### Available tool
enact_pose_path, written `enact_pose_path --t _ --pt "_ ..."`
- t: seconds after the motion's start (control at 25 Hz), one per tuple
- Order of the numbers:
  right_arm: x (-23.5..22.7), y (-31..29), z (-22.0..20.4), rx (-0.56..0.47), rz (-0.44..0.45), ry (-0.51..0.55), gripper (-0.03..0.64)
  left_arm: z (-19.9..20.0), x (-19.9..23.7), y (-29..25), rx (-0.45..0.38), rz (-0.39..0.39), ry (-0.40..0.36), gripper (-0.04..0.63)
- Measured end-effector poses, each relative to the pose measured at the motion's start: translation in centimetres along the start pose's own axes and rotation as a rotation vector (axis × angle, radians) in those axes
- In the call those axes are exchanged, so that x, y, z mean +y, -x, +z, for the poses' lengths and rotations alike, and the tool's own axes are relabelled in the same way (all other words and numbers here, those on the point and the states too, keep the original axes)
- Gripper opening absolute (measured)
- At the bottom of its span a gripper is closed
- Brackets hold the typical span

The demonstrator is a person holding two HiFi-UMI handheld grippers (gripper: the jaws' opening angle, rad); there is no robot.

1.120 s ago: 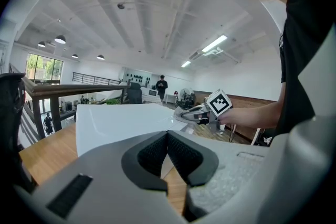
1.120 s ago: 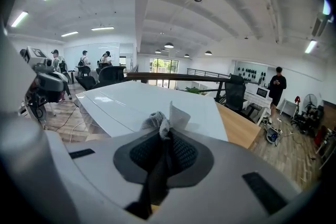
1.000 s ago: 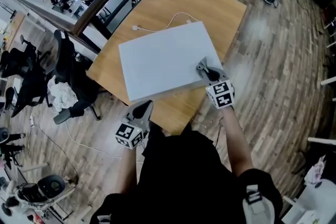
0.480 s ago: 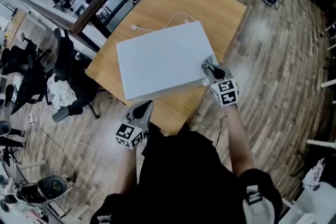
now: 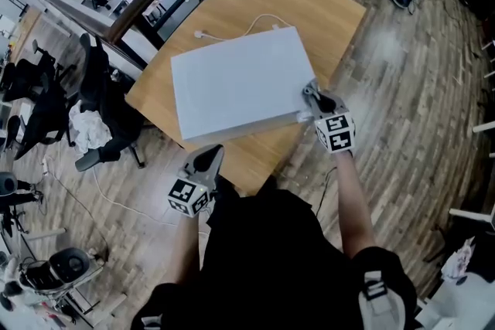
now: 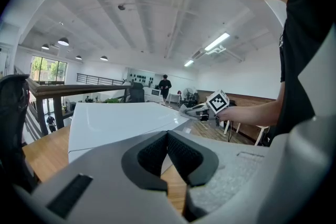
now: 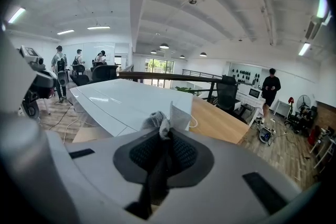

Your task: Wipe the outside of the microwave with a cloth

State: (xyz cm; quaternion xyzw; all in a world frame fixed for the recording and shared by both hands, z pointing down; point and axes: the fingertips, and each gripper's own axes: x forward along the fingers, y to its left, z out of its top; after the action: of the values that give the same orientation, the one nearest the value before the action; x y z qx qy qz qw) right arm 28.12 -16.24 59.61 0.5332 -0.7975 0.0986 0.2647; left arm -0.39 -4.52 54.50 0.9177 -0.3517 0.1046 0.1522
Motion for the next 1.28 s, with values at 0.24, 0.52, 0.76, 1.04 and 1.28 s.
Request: enact_pose_path --t 0.24,0.52,0.76,1.04,1.28 --pt "0.3 -0.2 0.0 0.019 0.015 0.025 0.026 -0.4 -0.6 0.1 -0.003 0.001 0.001 0.0" --pt "-0.3 -1.1 0.5 0.036 0.022 0.042 0.026 -0.8 -0.8 0.2 -0.005 0.015 0.008 0.0" --pt "-0.9 -2.1 1.0 0.052 0.023 0.051 0.026 -1.1 -0.3 0.8 -0.019 0.034 0.01 0.0" --pt "-1.6 -3.5 1.6 0.062 0.024 0.065 0.026 -1.2 0.3 1.1 -0.018 0.055 0.023 0.0" --pt "-2.2 -4.6 2.1 0.067 0.018 0.078 0.026 -1.0 0.6 1.1 -0.028 0.067 0.022 0.0"
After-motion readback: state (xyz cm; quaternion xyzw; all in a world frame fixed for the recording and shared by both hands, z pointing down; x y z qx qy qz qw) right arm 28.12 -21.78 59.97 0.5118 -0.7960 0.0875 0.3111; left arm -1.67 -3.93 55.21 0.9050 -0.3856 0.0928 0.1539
